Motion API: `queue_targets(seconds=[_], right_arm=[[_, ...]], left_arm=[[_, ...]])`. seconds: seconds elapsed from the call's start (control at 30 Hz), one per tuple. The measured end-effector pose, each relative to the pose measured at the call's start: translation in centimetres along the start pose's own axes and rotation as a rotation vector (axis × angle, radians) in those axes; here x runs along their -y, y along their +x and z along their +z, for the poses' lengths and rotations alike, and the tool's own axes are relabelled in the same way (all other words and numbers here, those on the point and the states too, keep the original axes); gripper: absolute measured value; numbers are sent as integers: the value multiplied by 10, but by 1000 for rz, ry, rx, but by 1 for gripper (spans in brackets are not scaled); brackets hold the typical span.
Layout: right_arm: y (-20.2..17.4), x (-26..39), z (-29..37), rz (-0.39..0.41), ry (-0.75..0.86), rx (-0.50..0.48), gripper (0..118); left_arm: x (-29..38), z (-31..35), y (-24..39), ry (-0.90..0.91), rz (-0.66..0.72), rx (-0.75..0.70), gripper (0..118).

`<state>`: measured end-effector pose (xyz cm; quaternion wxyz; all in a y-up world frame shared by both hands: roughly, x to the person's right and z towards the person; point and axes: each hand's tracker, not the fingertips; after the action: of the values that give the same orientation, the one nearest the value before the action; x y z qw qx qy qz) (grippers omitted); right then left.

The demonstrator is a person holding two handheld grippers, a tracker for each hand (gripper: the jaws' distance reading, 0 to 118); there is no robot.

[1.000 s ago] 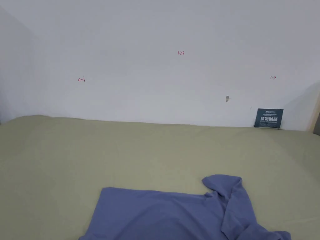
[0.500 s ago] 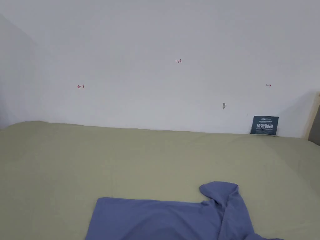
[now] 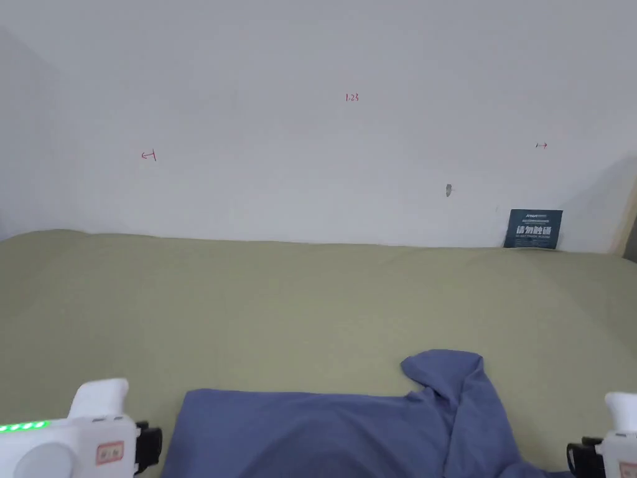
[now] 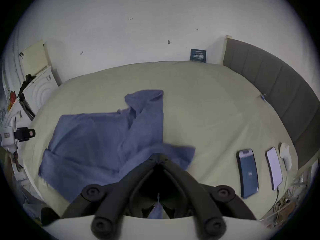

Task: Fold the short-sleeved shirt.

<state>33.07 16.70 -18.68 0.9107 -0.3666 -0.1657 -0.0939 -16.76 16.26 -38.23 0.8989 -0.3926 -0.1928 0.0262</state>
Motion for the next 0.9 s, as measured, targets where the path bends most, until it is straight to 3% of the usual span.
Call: queue_targets(seconds=[0.13,0.17,0.2,0.23,0.27,0.43,0.53,0.57,0.6,0.63,0.67,0.8,0.9], right_arm=[[-3,-37,-40,33,5,19,0],[-3,-46,-51,45,3,18,0],[-3,-54,-61,50,2,21,0],[-2,-61,-70,52,-1,25,0],[0,-67,-82,51,-1,26,0],[4,-92,-127,46,-45,3,0],[4,-99,-152,43,-69,0,5],[5,-102,-159,39,-96,1,26],[4,-103,-168,33,-130,-13,55],[3,-104,-175,34,-152,-23,86],[1,-102,-182,43,-167,-28,105],[-11,-98,-207,71,-205,24,101],[-17,-95,-217,74,-222,3,101]], left_arm=[[-45,-62,7,-34,-16,0,0],[-54,-78,9,-54,-31,-15,13],[-61,-95,11,-60,-33,-38,40],[-66,-114,9,-89,-39,-55,77],[-69,-130,8,-105,-34,-59,103],[-67,-179,8,-215,-26,-96,100],[-59,-185,10,-208,-72,-184,83],[-57,-179,12,-165,-60,-160,75],[-56,-174,14,-137,-58,-165,61],[-56,-173,11,-127,-69,-173,39],[-56,-171,11,-122,-74,-161,13],[-56,-171,15,-113,-99,-145,7],[-56,-174,15,-117,-122,-144,6]])
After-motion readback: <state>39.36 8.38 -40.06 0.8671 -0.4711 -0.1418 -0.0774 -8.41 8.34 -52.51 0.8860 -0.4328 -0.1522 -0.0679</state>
